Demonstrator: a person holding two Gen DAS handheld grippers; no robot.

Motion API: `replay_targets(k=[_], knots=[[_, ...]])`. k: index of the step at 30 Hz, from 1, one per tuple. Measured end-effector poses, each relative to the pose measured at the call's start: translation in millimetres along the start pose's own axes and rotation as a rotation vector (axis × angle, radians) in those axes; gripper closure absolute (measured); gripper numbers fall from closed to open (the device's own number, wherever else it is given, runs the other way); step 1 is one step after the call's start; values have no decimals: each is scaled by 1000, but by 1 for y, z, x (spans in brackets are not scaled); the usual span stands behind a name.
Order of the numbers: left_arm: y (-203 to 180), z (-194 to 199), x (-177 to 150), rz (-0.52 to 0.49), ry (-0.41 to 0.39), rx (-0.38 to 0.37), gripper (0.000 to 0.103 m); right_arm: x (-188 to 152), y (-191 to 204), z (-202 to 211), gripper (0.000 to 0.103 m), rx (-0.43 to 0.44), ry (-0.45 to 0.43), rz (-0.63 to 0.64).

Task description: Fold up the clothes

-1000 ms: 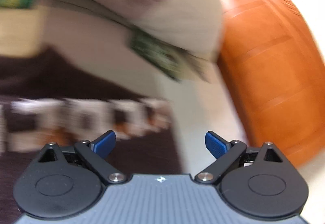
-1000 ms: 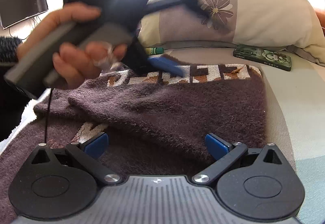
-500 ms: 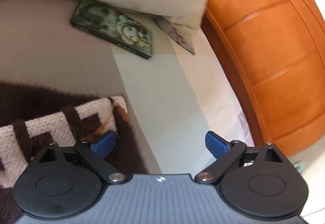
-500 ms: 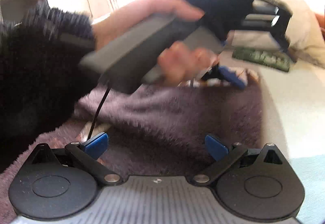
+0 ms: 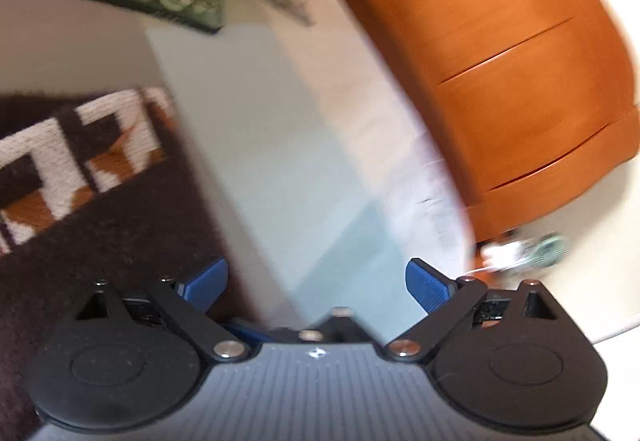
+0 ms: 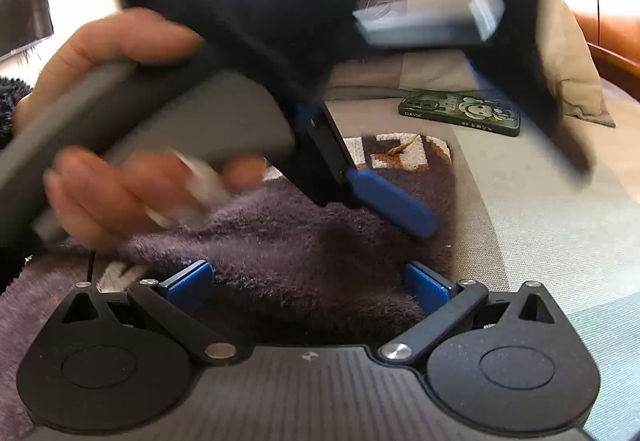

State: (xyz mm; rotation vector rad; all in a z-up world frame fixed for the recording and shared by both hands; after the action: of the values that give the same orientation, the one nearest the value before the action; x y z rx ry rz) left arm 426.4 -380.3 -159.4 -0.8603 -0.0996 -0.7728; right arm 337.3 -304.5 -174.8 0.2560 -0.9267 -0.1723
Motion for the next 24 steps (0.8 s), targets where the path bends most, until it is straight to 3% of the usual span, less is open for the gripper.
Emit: replay_targets(k=[2,7,10,17,24], knots=[[9,-4,3,54,-8,-18,8,-1,-1,1,0,0,0,-3],[14,29,31,35,-128,18,8,-2,1,3,0,-3,-1,0],[37,37,34,96,-139,35,8,-1,2,4,0,-8,0,7],[78,47,67,167,-318,74,8,2,-1,3,0,-7,-2,12],[55,98,51,98,-316,163,8,9,-3,15,0,33,-29,-47]])
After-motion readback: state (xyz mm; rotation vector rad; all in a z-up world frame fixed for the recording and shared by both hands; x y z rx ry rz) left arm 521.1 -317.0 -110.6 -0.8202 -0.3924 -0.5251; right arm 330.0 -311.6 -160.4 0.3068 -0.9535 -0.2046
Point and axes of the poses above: each gripper's, at about its wrist camera, not at the fingertips, and z roughly against the way its jaws point, y to its left, x to its top, the point moved 10 cm from there along -z, roughly the way its jaws point, and after that the axes turned 6 degrees about -z, right-handed, at the moved point
